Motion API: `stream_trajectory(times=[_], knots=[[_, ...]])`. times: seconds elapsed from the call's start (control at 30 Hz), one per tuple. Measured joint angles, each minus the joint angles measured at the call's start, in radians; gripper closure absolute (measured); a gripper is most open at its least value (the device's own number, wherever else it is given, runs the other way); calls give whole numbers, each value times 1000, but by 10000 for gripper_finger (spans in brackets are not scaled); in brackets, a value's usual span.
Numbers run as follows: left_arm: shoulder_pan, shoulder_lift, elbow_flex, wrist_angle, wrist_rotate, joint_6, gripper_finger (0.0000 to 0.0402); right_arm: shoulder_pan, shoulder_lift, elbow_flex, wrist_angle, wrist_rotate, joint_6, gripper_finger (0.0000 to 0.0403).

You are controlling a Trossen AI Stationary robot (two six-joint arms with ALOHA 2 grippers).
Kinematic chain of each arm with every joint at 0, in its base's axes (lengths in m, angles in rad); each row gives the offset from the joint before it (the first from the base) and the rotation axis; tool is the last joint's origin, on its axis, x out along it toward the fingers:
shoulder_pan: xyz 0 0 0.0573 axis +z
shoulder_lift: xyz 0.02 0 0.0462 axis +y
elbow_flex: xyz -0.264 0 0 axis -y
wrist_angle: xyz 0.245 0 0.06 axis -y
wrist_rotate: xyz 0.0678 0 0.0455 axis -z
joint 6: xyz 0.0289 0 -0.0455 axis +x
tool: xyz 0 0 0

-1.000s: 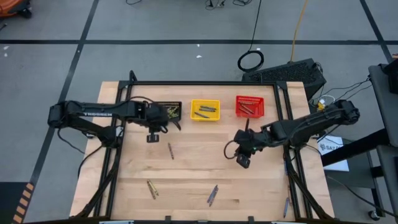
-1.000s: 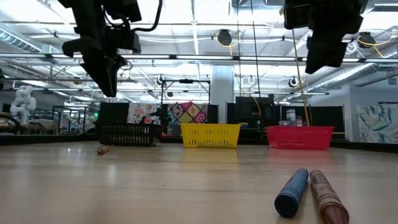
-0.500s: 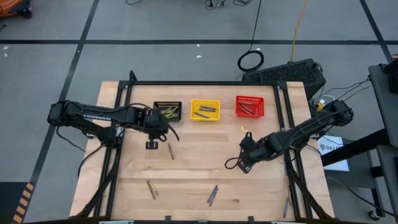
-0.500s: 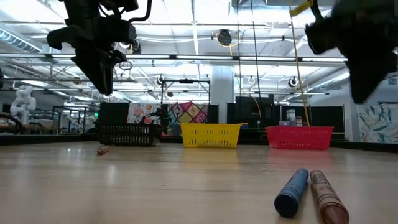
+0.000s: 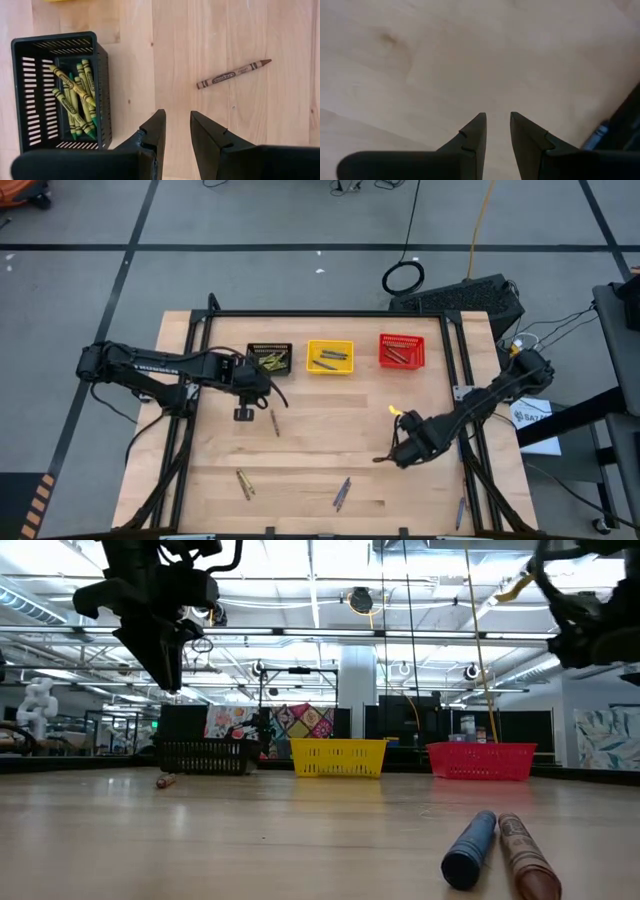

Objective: Sort crayons
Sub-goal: Put the blue crayon into the yellow bin

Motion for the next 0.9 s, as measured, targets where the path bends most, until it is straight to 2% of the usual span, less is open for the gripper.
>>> stream_trajectory(times=[0.17, 0.33, 0.6, 0.9], knots=[[0, 0, 0, 3, 0, 0, 317, 47, -1, 0, -53, -3, 107, 328], [0, 0, 0, 3, 0, 0, 317, 90, -1, 0, -139, -51, 214, 328], [0, 0, 0, 3, 0, -1, 317, 163, -1, 0, -143, -57, 345, 328], [-2, 0, 0, 3, -1, -26, 317, 217, -1, -94, -132, -191, 467, 328]])
